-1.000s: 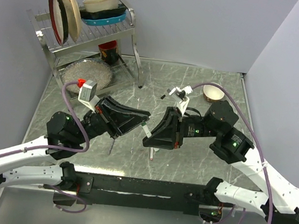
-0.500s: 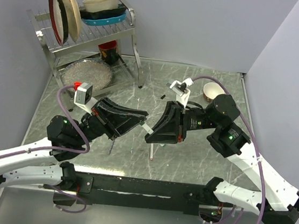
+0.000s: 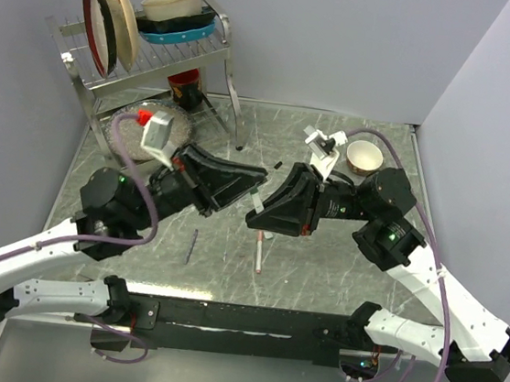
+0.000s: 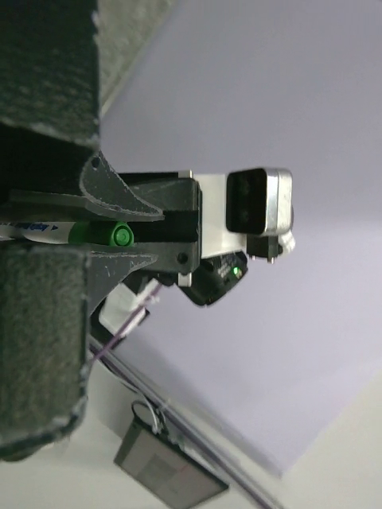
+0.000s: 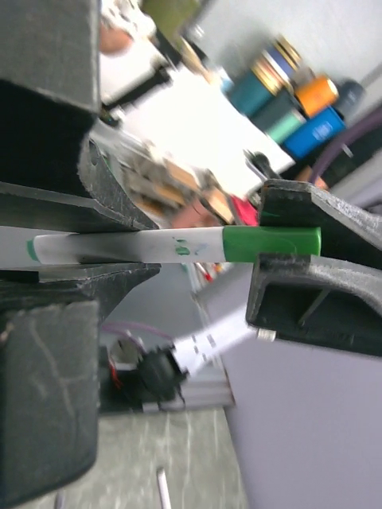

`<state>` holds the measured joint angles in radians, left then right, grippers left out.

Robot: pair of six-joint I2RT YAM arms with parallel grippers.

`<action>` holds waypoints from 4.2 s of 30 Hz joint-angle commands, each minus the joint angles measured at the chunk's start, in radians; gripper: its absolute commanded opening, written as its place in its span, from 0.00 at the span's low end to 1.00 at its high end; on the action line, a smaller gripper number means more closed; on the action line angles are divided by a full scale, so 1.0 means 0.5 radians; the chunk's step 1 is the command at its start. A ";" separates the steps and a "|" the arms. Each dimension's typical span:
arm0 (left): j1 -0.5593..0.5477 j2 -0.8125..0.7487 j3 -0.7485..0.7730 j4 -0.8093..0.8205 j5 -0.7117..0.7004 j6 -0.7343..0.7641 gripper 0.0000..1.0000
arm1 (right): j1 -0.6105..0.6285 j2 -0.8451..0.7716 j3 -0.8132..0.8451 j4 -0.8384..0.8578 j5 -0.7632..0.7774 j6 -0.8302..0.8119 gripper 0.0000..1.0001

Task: Insert the pens into the pen caps

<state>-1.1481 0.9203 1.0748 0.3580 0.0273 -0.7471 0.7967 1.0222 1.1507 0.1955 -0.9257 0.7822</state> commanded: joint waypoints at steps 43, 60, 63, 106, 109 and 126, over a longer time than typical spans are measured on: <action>1.008 1.555 -0.312 -0.575 0.602 0.003 0.04 | -0.069 -0.765 -0.774 -0.780 1.201 -0.304 0.90; 0.903 1.433 -0.383 -0.710 0.311 -0.187 0.50 | -0.072 -0.814 -0.728 -1.029 1.621 -0.196 0.89; 0.906 1.255 -0.260 -0.927 0.213 -0.123 0.58 | -0.072 -0.762 -0.755 -1.115 1.799 -0.202 0.89; 1.060 0.788 -0.324 -2.066 -0.690 0.166 0.66 | -1.857 0.570 -0.372 -1.173 1.732 -0.613 0.76; 1.060 0.914 -0.266 -2.094 -0.552 0.147 0.59 | -1.869 0.536 -0.356 -1.186 1.747 -0.635 0.75; 1.060 1.331 -0.330 -2.198 -0.263 0.141 0.38 | -1.870 0.312 -0.433 -1.134 1.542 -0.604 0.73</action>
<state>-0.6205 1.5646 0.9287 -0.7441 -0.1364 -0.6666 -0.1345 1.2167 0.9459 -0.4103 -0.1276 0.4808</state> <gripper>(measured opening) 0.396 0.732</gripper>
